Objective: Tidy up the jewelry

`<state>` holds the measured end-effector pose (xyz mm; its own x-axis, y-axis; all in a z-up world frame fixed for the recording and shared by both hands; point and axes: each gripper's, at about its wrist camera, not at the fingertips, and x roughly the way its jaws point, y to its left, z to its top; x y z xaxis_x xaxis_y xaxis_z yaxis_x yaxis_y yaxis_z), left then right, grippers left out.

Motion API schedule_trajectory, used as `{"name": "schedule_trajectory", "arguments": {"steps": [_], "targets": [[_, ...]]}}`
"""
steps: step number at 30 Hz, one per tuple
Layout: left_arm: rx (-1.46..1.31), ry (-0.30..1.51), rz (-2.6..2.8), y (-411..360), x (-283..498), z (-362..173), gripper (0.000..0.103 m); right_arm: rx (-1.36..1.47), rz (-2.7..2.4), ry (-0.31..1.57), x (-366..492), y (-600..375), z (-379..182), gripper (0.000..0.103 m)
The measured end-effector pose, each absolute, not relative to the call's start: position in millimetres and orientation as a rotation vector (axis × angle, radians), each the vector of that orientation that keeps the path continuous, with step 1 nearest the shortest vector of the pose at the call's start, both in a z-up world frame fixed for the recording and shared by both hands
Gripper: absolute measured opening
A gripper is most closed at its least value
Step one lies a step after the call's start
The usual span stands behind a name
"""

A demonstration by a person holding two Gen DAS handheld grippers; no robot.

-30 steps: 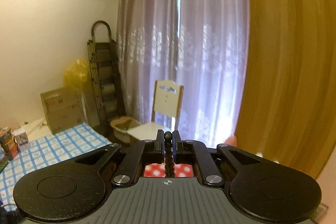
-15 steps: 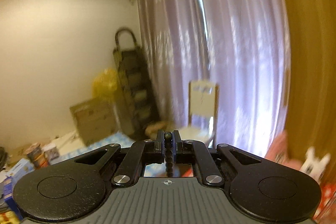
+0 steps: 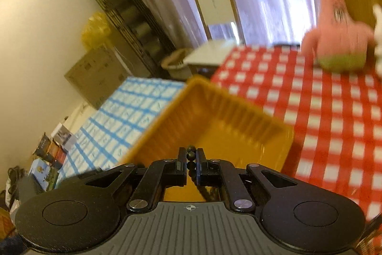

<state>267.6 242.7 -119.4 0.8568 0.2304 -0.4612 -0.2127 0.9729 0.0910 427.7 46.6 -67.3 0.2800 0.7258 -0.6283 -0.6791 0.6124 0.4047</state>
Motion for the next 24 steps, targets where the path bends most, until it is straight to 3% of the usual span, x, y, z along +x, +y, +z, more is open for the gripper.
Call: {"name": "schedule_trajectory", "arguments": {"steps": [4,6,8,10,24], "targets": [[0.038,0.495,0.235,242,269,-119,0.003,0.054,0.901,0.917,435,47,-90,0.010],[0.038,0.497,0.235,242,269,-119,0.003,0.058,0.891,0.908,432,41,-93,0.022],[0.038,0.497,0.236,242,270,-119,0.003,0.090,0.886,0.894,428,29,-91,0.041],[0.041,0.499,0.237,241,272,-119,0.003,0.130,0.877,0.876,419,20,-93,0.046],[0.037,0.495,0.236,239,289,-123,0.006,-0.013,0.550,0.848,391,-98,-122,0.047]]}}
